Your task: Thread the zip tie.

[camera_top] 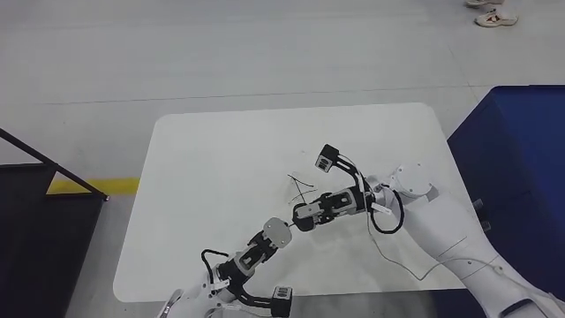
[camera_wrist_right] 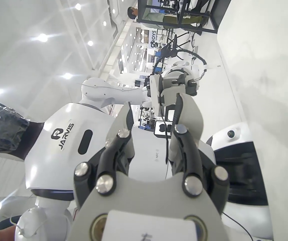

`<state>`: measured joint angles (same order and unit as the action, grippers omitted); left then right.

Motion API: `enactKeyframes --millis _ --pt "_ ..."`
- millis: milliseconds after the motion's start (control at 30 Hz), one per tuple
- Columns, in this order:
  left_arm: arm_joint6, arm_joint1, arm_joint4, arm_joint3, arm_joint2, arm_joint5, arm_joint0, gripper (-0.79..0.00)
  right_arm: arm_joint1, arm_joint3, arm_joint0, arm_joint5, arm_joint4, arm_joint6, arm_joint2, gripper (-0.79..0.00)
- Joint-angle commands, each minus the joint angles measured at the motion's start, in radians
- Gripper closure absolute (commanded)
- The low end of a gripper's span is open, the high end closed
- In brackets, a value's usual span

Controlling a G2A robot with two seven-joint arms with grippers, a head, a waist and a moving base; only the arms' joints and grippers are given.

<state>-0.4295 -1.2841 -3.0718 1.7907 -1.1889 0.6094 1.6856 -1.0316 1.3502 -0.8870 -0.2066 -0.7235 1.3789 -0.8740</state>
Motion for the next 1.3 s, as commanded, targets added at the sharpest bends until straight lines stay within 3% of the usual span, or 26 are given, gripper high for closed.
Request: enactKeyframes --millis 0,267,400,600,633,900,933,967,1267 --pt "0.004 0.004 0.0 0.0 0.007 0.0 -0.004 0.0 -0.002 -0.002 -0.002 -0.002 0.009 -0.002 0.003 -0.289" --pt "0.026 0.019 0.0 0.002 0.021 -0.001 -0.012 0.0 -0.009 -0.005 -0.003 -0.002 0.019 0.005 0.001 -0.197" --pt "0.035 0.029 0.0 0.0 0.027 -0.003 -0.014 0.0 -0.011 -0.005 -0.008 -0.002 0.024 0.013 -0.002 -0.092" --pt "0.05 0.04 0.0 -0.004 0.041 -0.003 -0.019 0.0 -0.014 0.001 -0.014 -0.006 0.037 0.015 -0.006 -0.043" --pt "0.051 0.042 0.0 -0.004 0.044 -0.002 -0.02 0.0 -0.014 0.003 -0.016 -0.005 0.038 0.016 -0.007 0.0" --pt "0.064 0.058 0.0 0.008 0.057 0.016 -0.015 -0.003 -0.015 0.015 -0.025 -0.002 0.053 0.017 -0.017 0.0" --pt "0.069 0.06 0.0 0.012 0.055 0.02 -0.012 -0.354 -0.016 0.016 -0.025 -0.002 0.053 0.013 -0.02 0.0" --pt "0.07 0.062 0.0 0.019 0.054 0.024 -0.008 -0.785 -0.016 0.017 -0.026 -0.003 0.054 0.01 -0.022 0.0" --pt "0.077 0.065 0.0 0.035 0.056 0.042 0.006 -0.785 -0.015 0.006 -0.026 -0.001 0.042 -0.014 -0.053 0.0"
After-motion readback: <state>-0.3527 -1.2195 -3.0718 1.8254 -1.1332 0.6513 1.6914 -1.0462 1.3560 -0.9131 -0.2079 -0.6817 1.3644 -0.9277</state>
